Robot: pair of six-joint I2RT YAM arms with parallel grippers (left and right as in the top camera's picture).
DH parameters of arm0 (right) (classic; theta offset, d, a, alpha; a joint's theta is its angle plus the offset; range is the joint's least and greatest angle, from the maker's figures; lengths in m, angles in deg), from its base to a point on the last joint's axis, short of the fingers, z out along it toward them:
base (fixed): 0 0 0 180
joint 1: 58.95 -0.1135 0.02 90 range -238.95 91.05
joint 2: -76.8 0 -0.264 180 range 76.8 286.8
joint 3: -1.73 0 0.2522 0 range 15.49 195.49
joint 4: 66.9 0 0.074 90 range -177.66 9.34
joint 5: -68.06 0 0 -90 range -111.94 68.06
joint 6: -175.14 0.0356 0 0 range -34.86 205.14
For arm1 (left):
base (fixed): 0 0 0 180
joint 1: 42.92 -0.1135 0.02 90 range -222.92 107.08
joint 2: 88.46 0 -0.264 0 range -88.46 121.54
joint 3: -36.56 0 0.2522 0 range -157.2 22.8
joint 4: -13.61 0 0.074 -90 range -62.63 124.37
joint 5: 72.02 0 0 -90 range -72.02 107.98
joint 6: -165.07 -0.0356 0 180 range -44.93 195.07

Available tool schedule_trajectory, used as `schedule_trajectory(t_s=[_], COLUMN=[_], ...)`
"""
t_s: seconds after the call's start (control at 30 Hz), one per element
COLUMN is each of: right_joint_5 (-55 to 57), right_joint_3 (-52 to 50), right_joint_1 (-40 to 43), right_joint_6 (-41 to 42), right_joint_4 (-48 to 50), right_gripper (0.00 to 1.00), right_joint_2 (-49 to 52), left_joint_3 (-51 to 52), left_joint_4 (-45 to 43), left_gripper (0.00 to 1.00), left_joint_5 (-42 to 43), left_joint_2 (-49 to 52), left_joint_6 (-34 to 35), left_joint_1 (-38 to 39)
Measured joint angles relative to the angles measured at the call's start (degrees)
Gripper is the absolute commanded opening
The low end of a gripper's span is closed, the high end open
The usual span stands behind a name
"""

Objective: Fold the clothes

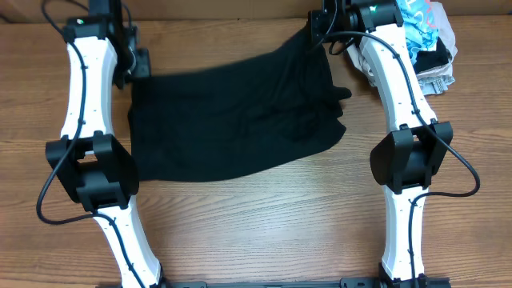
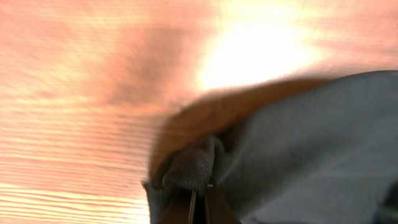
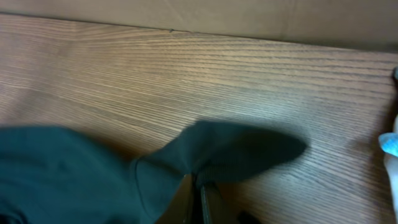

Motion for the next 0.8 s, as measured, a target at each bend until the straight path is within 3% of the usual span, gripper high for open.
schedule_trajectory(t_s=[0.23, 0.53, 0.8], right_joint_5=[-0.4, -3.4, -4.0], right_joint_3=[0.0, 0.1, 0.3], right_joint_1=[0.1, 0.1, 0.2], right_joint_6=[-0.2, -0.2, -1.3], right_joint_4=[-0.4, 6.8, -8.5], right_gripper=[0.04, 0.04, 0.04], right_joint_2=[0.0, 0.0, -0.6], left_joint_3=[-5.8, -8.2, -8.3], left_joint_4=[2.1, 2.4, 10.6], left_gripper=[0.04, 0.04, 0.04], left_joint_5=[-1.7, -2.6, -4.8], left_joint_2=[-0.7, -0.7, -0.7], left_joint_6=[0.0, 0.3, 0.5], left_joint_1=[0.0, -2.1, -3.0])
